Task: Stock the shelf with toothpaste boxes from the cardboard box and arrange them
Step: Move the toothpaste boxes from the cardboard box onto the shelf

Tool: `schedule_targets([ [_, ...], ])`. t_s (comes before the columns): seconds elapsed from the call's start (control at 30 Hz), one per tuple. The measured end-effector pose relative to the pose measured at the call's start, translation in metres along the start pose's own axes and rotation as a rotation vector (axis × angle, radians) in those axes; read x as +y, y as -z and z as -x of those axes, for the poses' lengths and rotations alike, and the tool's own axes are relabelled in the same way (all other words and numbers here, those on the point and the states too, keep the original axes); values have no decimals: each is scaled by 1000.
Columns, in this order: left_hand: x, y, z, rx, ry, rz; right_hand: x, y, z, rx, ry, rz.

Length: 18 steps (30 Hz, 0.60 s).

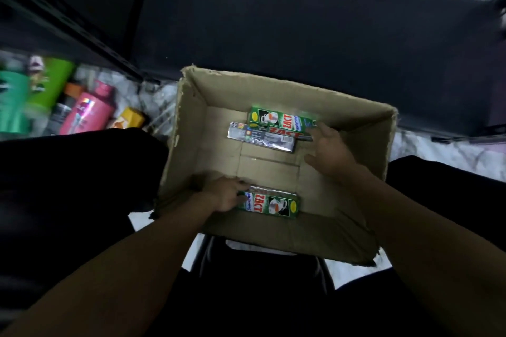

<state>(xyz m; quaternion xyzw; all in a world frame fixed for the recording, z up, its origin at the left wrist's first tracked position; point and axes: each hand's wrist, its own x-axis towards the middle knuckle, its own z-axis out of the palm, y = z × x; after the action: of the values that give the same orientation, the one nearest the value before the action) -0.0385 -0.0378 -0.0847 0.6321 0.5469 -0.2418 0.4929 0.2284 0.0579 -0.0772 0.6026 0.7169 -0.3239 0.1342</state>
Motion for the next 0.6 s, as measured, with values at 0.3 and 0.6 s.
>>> schedule_targets([
  [0.3, -5, 7, 11, 53, 22, 196, -4, -17, -18, 56, -72, -213],
  [0.6, -2, 1, 5, 54, 56, 212, -6, -26, -25, -3, -113, -246],
])
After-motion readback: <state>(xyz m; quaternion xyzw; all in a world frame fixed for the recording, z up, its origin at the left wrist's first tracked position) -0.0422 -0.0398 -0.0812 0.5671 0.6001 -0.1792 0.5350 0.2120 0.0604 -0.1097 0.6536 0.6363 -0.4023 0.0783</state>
